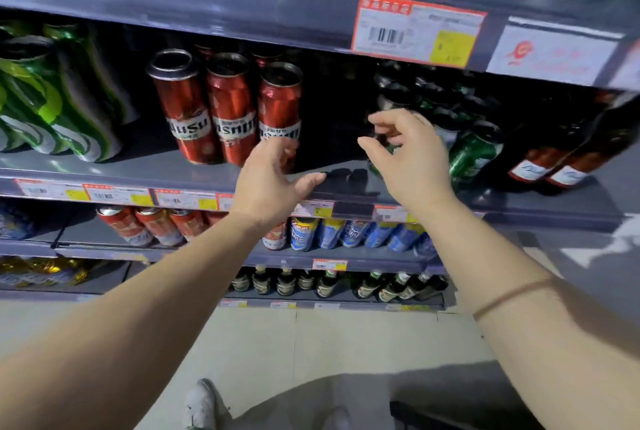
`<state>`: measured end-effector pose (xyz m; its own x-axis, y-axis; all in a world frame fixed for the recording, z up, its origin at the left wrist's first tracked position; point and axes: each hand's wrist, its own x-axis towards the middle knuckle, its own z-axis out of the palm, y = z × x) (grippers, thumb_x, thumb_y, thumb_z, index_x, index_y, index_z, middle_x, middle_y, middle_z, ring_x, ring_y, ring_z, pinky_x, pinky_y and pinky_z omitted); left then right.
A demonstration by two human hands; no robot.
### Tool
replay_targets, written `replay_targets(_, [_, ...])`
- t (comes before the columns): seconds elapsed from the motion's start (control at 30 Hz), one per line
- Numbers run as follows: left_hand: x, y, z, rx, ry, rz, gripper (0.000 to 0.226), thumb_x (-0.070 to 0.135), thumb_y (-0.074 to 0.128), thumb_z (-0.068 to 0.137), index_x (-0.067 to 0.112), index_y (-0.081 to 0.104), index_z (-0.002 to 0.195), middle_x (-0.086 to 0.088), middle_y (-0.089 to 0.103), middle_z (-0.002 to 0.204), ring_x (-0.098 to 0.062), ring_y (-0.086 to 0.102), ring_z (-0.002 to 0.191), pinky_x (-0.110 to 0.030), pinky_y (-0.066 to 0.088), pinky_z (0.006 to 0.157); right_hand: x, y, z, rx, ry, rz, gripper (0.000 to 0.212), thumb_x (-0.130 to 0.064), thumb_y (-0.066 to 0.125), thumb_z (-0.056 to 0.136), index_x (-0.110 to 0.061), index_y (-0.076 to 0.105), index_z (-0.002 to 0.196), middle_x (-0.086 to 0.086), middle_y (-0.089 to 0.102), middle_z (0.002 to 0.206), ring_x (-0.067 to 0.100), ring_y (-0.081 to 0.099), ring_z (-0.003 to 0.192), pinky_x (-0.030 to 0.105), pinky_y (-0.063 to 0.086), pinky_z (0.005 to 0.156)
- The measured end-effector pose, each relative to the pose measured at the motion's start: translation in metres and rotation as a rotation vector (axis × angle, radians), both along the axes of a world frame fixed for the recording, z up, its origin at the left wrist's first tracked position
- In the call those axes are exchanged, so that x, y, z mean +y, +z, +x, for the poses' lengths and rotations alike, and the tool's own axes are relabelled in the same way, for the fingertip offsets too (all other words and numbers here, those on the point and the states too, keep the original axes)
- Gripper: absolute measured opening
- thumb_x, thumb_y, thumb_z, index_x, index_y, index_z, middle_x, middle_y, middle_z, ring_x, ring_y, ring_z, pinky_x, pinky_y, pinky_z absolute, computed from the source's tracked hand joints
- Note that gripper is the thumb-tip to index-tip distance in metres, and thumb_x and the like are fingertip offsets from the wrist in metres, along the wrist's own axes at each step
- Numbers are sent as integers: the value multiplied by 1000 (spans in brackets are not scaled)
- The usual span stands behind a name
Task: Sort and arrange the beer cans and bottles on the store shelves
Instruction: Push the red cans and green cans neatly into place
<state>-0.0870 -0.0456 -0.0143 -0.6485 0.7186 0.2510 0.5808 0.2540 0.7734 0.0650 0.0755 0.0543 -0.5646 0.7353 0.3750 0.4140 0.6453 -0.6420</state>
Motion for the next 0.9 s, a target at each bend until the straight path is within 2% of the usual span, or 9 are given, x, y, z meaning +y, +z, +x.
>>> replay_targets(0.07, [21, -1, 22, -66, -81, -3, 63, 48, 80, 72, 18, 55, 122, 11, 52, 110, -8, 53, 102, -22, 40, 85, 15, 3, 29, -26, -43, 38, 19, -20, 70, 83, -19, 69, 102, -18, 52, 85, -12, 49, 76, 2, 33, 71])
replay_targets(0.17, [49, -6, 45, -132, -133, -49, 73, 48, 82, 70, 15, 52, 128, 3, 56, 120, -14, 54, 110, -26, 43, 89, 40, 9, 74, -58, -145, 83, 17, -15, 69, 82, -17, 71, 99, -5, 56, 88, -2, 49, 75, 2, 32, 73])
replay_targets(0.27, [73, -13, 58, -144, -121, -121, 81, 46, 84, 69, 14, 48, 134, -4, 56, 128, -17, 53, 115, -24, 39, 89, 72, 13, 106, -228, -280, 163, 25, -25, 70, 83, -14, 70, 105, 8, 61, 93, 27, 54, 97, 27, 35, 86])
replay_targets(0.33, [87, -16, 64, -147, -101, -148, 85, 44, 85, 68, 14, 46, 136, -4, 56, 130, -17, 53, 117, -23, 38, 89, 94, 15, 111, -410, -322, 194, 36, -38, 68, 85, -7, 67, 103, 16, 64, 92, 37, 53, 101, 34, 34, 88])
replay_targets(0.43, [105, -19, 71, -126, -82, -194, 84, 45, 85, 68, 15, 46, 136, -1, 57, 130, -18, 54, 118, -24, 39, 88, 118, 17, 104, -576, -246, 133, 43, -51, 62, 86, -9, 66, 99, 12, 60, 74, 35, 57, 89, 35, 33, 81])
replay_targets(0.53, [119, -22, 73, -108, -46, -237, 78, 47, 85, 66, 19, 50, 131, 3, 61, 125, -17, 56, 116, -27, 44, 90, 138, 13, 90, -659, -164, 149, 59, -59, 63, 80, -38, 49, 134, 15, 54, 130, 38, 38, 126, 45, 28, 102])
replay_targets(0.63, [131, -26, 75, -12, 20, -323, 76, 57, 80, 65, 21, 52, 126, 2, 63, 121, -22, 58, 113, -38, 48, 92, 151, 5, 78, -730, -125, 240, 70, -69, 63, 73, -46, 42, 135, 5, 42, 146, 37, 26, 134, 47, 22, 105])
replay_targets(0.77, [135, -35, 78, 106, 86, -329, 68, 65, 72, 66, 24, 56, 118, 2, 67, 113, -26, 61, 107, -40, 48, 85, 165, -9, 71, -812, -40, 299, 79, -72, 63, 68, -49, 34, 138, 1, 43, 146, 37, 26, 134, 53, 18, 105])
replay_targets(0.9, [136, -40, 80, 118, 144, -301, 69, 69, 71, 63, 26, 57, 116, 3, 68, 109, -26, 62, 104, -36, 47, 79, 174, -8, 68, -797, -59, 338, 82, -87, 56, 53, -37, 49, 118, 3, 56, 122, 33, 36, 125, 50, 19, 103])
